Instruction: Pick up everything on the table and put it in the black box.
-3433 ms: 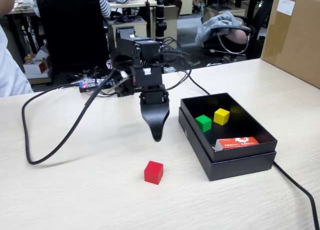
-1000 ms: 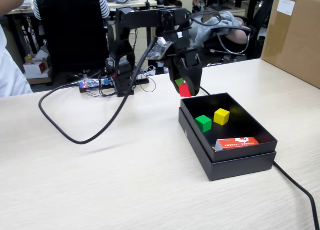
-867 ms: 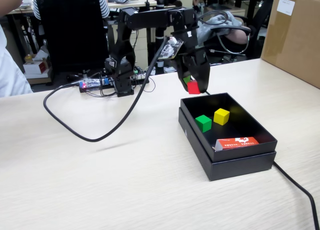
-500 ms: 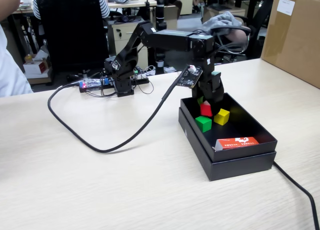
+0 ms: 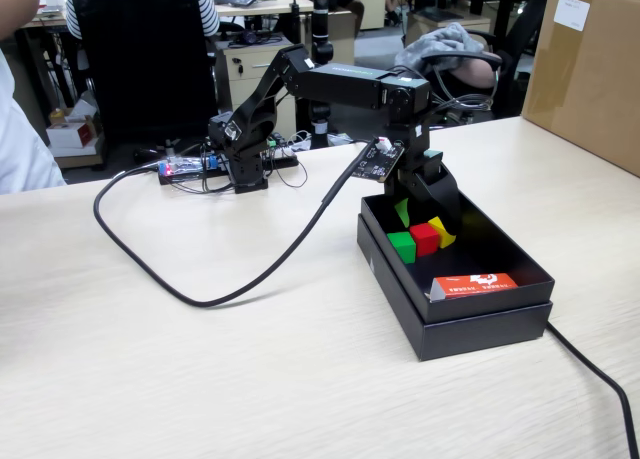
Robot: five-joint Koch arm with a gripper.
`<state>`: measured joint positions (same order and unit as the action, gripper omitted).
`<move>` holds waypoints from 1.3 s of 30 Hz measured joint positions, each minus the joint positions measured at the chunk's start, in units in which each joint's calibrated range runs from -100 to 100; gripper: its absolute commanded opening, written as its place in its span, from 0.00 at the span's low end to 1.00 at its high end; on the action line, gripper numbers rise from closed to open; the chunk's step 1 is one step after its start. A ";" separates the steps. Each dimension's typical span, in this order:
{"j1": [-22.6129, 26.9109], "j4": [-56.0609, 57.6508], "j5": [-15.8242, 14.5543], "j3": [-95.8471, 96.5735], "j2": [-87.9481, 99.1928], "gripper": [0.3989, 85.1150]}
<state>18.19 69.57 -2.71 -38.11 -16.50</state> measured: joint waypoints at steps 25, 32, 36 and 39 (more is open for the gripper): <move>-13.87 -12.70 1.66 47.56 66.93 0.56; -17.63 -29.97 1.03 72.39 81.29 0.57; -18.02 -35.69 0.54 82.79 86.99 0.57; -18.07 -41.11 0.49 90.83 89.32 0.56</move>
<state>0.12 28.46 -2.22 52.72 72.82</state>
